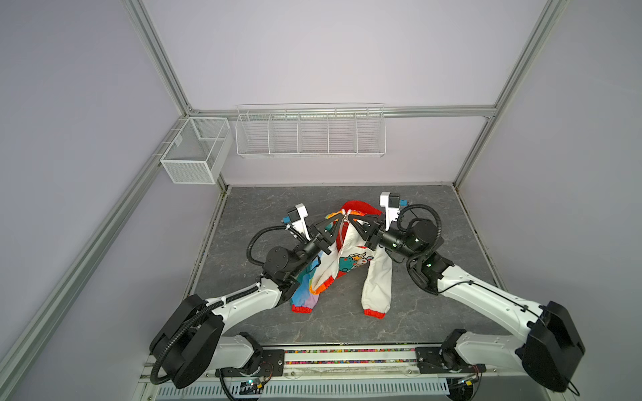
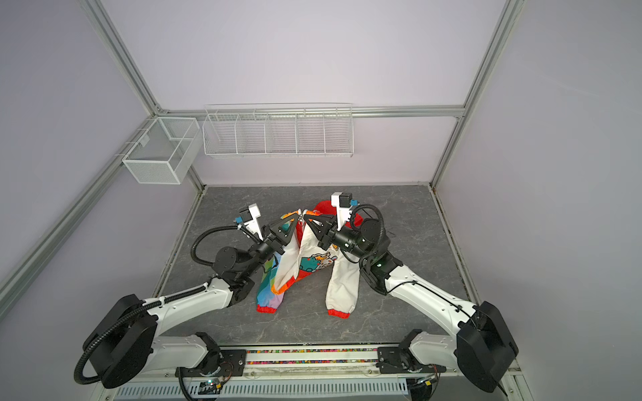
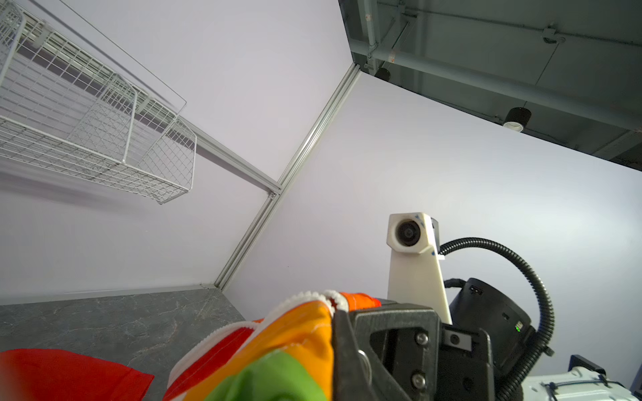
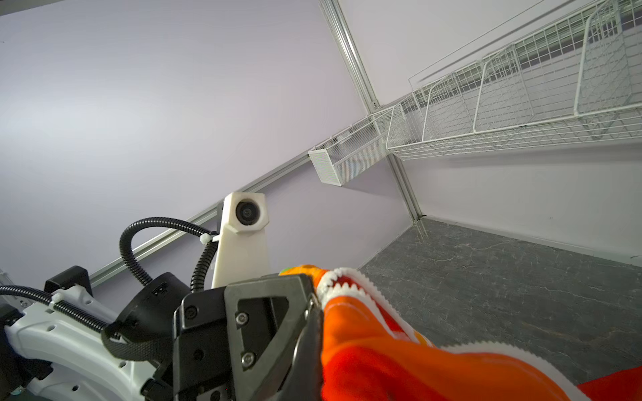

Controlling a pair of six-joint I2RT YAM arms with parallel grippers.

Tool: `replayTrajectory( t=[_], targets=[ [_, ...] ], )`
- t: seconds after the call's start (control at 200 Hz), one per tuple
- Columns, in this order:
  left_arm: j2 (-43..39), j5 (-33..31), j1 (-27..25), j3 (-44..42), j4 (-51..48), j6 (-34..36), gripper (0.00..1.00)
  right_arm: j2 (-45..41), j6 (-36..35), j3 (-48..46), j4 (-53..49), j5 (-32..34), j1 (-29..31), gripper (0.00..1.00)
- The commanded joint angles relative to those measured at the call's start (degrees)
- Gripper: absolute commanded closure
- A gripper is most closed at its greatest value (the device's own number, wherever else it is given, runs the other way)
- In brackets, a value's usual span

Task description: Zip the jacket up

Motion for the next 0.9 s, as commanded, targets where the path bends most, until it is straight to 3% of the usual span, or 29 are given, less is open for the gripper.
replayTrajectory(
  t=[0.0,0.895],
  targets=[
    [-1.28,1.47,-0.04,-0.90,1.52,-0.45,1.00,-0.86,-0.67,2.48,1.06,0.36,-0.48,0.94],
    [-4.08,2.86,-0.04,-1.53,-4.14,-1.07,1.00,-3.39,1.85,5.27,-4.57,-0.60,-3.55,0.94]
  ],
)
